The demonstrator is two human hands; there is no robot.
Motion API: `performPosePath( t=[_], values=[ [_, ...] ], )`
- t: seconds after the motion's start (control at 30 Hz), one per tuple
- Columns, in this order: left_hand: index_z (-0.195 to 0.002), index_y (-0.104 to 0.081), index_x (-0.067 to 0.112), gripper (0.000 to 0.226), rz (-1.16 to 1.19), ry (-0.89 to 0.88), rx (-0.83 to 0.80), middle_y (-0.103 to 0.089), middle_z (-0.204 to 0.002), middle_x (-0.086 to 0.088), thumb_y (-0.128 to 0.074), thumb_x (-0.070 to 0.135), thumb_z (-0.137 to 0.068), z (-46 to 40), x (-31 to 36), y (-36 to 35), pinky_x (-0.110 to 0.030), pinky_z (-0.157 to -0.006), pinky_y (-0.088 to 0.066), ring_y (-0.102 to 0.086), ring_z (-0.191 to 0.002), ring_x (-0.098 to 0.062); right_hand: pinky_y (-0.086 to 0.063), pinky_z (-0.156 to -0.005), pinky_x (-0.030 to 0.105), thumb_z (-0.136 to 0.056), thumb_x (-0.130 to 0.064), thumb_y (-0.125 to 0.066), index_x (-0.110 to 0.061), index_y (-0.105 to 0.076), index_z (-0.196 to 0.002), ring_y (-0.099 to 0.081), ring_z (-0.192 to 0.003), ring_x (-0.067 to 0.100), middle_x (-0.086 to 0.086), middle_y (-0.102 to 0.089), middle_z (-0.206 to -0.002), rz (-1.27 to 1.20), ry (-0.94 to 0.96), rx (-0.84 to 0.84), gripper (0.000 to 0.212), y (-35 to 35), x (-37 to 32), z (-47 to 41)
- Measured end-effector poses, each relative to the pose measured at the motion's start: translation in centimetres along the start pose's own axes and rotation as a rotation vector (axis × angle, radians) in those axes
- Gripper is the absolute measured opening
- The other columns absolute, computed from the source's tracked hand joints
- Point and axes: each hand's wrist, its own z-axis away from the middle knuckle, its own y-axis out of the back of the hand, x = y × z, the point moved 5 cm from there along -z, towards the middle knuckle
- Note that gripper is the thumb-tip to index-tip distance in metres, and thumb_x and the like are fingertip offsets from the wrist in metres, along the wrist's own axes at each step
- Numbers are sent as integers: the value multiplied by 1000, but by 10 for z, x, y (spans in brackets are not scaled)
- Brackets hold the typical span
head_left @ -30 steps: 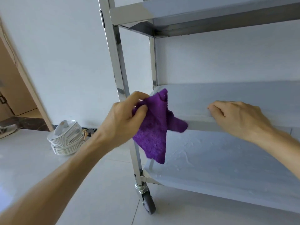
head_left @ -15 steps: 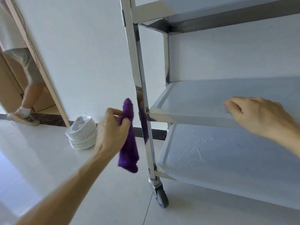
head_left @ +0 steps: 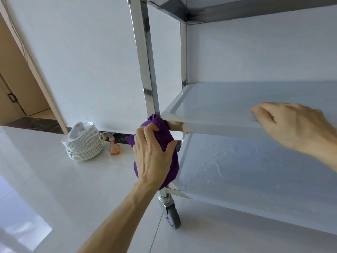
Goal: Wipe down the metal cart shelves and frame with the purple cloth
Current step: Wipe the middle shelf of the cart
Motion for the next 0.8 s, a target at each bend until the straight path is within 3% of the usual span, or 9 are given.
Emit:
performPosePath(
  t=[0.1,0.17,0.23,0.33,0.47,0.6,0.73,0.8],
  values=[
    [-114,-34,25,69,40,23,86,-38,-117,-3,-86,21,-69,-8,-12,-9,-35,-86,-47,-42,-103,-18,-42,-72,40,-98,-47,-29,-27,-60,-100,-62,-94,36,-5,-70,-107,-6,-8,-3,37,-1,0,1],
    [-112,-33,27,70,171,25,137,-32,-119,-2,-86,13,-69,-10,-17,-16,-10,-86,-42,-37,-103,2,-42,-71,39,-98,-47,-29,-27,-59,-100,-62,-92,37,-3,-70,-106,8,-11,19,37,-1,0,2],
    [-109,-31,34,68,297,72,161,-37,-116,1,-83,11,-71,-9,-22,-23,3,-79,-36,-39,-101,20,-44,-72,39,-96,-51,-27,-29,-58,-102,-63,-91,39,-2,-71,-107,25,-10,56,39,0,-2,3],
    [-107,-27,39,61,389,154,184,-49,-99,17,-76,19,-76,-5,-31,-33,0,-67,-39,-55,-87,16,-53,-82,50,-90,-58,-22,-31,-56,-105,-65,-91,42,3,-73,-104,33,-11,89,46,-1,-4,0],
    [-115,-28,25,57,339,148,207,-51,-88,15,-72,22,-79,13,-44,-47,-4,-65,-42,-57,-79,12,-53,-84,56,-91,-65,-19,-34,-52,-110,-64,-86,45,9,-71,-91,92,0,165,49,-4,-2,-4],
    [-109,-23,45,62,336,373,65,-58,-95,4,-75,29,-79,60,-74,-67,-35,-68,-59,-63,-76,-2,-52,-82,57,-91,-67,-19,-32,-52,-109,-63,-81,46,11,-68,-85,110,-22,179,52,-2,-1,-4],
    [-101,-23,63,63,397,576,38,-62,-96,9,-74,45,-69,74,-86,-75,-22,-65,-51,-64,-76,4,-51,-85,54,-90,-63,-19,-29,-55,-106,-64,-88,46,12,-71,-95,59,-5,125,52,1,-5,-4],
    [-101,-33,57,54,382,573,23,-65,-92,14,-74,45,-70,66,-85,-73,-18,-66,-44,-63,-77,7,-49,-81,49,-91,-61,-19,-27,-58,-103,-63,-89,46,13,-71,-101,63,24,120,53,1,-5,-4]
  ],
)
